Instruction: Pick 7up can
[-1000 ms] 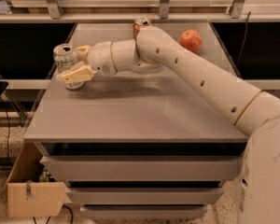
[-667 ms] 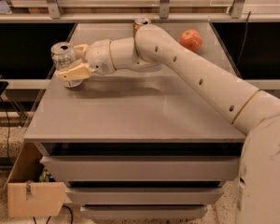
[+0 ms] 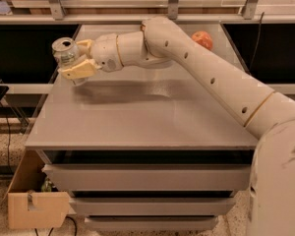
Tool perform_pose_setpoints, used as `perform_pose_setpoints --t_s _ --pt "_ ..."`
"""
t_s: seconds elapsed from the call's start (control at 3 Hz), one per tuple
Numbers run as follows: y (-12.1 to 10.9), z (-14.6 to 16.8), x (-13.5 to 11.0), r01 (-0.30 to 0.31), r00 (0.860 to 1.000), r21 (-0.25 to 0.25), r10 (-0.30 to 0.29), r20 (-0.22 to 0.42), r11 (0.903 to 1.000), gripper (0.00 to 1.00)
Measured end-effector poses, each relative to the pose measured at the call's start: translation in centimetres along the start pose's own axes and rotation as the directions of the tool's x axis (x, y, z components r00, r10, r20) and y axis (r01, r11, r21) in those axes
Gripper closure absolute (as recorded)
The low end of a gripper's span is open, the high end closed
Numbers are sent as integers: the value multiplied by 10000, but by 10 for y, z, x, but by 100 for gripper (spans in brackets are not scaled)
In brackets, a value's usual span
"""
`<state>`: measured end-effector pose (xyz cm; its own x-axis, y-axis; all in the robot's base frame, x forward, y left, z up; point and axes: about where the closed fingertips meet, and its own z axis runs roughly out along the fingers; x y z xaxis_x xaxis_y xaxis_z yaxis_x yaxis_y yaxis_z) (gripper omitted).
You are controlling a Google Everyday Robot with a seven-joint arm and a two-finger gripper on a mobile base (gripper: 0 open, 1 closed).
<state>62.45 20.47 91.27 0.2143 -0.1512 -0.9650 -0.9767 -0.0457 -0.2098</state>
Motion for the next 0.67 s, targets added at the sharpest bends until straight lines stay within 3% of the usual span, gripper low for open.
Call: perform_pose_setpoints --t_s 0.67 --pt "-18 -22 -41 451 9990 -531 -447 83 9976 100"
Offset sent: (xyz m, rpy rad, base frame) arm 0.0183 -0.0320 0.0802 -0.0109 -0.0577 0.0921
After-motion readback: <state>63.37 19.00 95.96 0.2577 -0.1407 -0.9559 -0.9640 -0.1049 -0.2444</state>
